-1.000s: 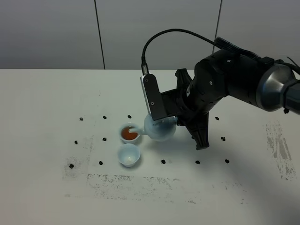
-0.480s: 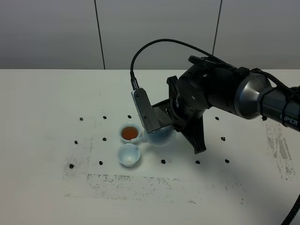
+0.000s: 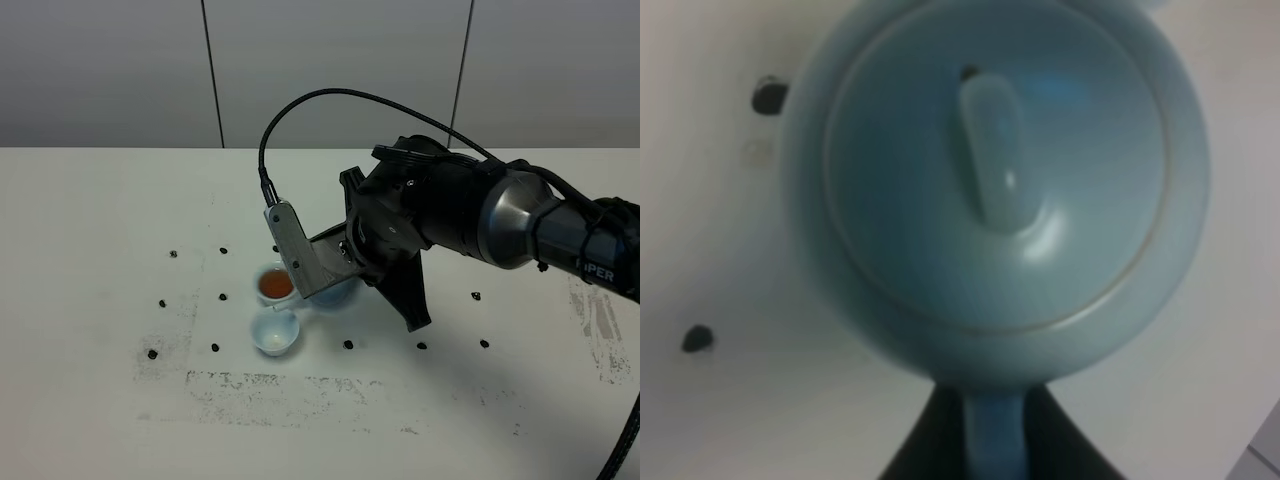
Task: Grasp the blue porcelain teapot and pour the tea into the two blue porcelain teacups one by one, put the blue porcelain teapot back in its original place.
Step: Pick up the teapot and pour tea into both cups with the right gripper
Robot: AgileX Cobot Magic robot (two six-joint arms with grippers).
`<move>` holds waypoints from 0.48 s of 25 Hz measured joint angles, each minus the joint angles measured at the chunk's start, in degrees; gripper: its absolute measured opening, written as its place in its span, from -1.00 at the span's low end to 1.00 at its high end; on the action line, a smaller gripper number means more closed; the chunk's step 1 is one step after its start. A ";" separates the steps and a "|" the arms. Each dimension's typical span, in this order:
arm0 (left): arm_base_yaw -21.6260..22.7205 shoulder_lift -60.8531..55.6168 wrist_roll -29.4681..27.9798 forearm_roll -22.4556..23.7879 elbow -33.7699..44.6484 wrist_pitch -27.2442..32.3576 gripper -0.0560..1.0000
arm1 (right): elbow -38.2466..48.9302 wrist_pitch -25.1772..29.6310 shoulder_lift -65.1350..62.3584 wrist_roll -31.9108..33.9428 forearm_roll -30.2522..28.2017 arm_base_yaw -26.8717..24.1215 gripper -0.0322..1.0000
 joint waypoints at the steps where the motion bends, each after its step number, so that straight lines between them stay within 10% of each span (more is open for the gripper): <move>1: 0.00 0.00 0.00 0.00 0.00 0.00 -0.34 | 0.00 -0.05 0.07 0.41 -0.76 0.15 -0.88; 12: 0.00 0.00 0.00 0.00 0.00 0.00 -0.34 | -0.32 -0.40 1.57 1.74 -6.50 2.41 -0.88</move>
